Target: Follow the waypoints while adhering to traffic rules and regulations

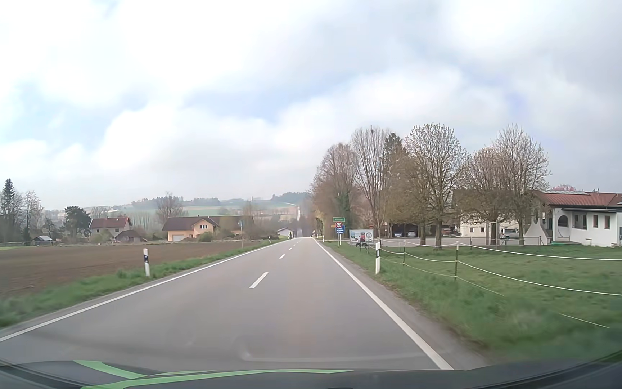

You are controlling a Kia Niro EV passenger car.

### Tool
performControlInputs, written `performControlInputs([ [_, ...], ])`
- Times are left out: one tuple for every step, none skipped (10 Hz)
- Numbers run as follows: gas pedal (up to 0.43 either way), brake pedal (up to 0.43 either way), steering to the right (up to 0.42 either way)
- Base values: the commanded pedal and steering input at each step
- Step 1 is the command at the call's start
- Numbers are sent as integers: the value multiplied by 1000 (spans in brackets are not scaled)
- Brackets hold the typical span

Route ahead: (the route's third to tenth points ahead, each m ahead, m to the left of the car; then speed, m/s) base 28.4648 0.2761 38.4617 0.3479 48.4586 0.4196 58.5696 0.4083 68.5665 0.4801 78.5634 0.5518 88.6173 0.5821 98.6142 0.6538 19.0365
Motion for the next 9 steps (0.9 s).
performControlInputs([
  [0, 152, 1],
  [0, 152, 1],
  [0, 152, 1],
  [0, 159, 1],
  [0, 159, 0],
  [0, 159, 0],
  [0, 159, 0],
  [0, 159, 0],
  [0, 159, 0],
])
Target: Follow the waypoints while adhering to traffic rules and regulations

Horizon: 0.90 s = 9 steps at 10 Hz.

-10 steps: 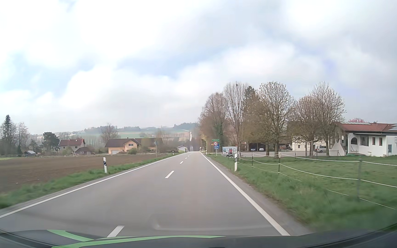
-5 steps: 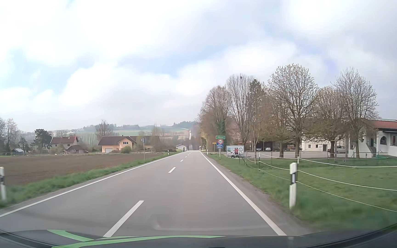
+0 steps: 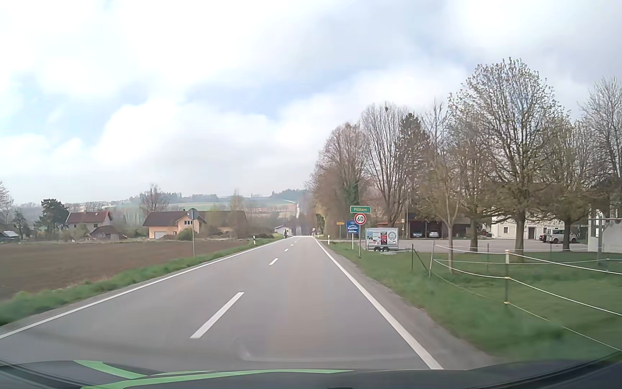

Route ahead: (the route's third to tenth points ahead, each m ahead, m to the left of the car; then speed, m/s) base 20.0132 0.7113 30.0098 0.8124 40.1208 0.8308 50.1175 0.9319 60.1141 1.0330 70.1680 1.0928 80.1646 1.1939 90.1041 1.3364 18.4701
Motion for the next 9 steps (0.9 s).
performControlInputs([
  [0, 159, 0],
  [0, 159, 0],
  [0, 159, 0],
  [0, 159, 0],
  [0, 159, 0],
  [0, 159, 0],
  [0, 165, 0],
  [0, 165, 0],
  [0, 165, 0],
])
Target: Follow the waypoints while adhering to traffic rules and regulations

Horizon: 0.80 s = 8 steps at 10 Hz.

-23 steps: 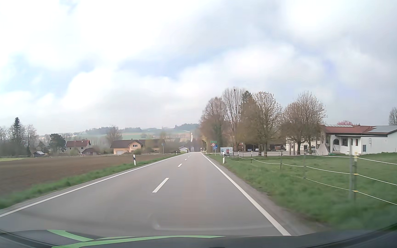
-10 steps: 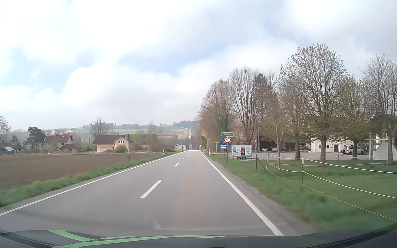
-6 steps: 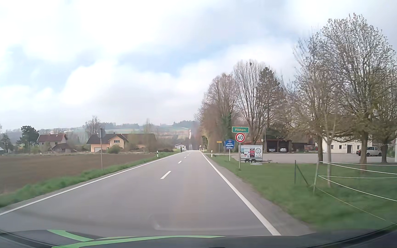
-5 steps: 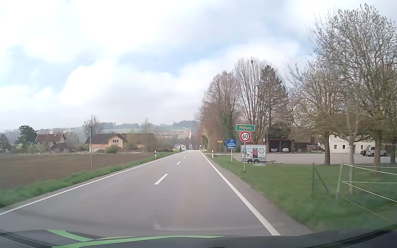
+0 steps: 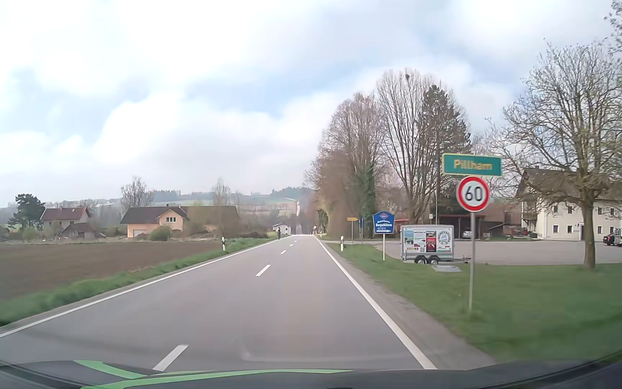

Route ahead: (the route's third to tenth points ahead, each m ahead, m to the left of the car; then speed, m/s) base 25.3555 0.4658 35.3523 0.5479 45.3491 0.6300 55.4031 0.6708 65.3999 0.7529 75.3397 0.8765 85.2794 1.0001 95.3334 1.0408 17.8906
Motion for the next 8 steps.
performControlInputs([
  [0, 177, 0],
  [0, 207, 0],
  [0, 238, 0],
  [0, 244, 0],
  [0, 250, 0],
  [0, 250, 0],
  [0, 250, 0],
  [0, 250, 0],
])
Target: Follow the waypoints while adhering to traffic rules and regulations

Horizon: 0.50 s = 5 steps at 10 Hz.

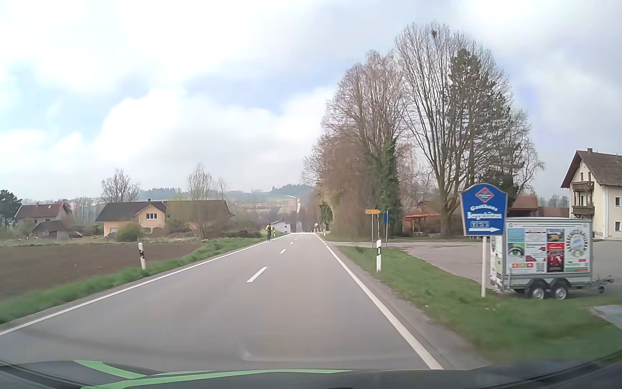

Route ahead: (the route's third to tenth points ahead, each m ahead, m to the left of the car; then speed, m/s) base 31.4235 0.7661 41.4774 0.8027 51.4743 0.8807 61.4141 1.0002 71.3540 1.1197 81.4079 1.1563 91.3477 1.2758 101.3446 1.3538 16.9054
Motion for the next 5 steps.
performControlInputs([
  [0, 244, 0],
  [0, 244, 0],
  [0, 244, 0],
  [0, 232, 0],
  [0, 226, 0],
])
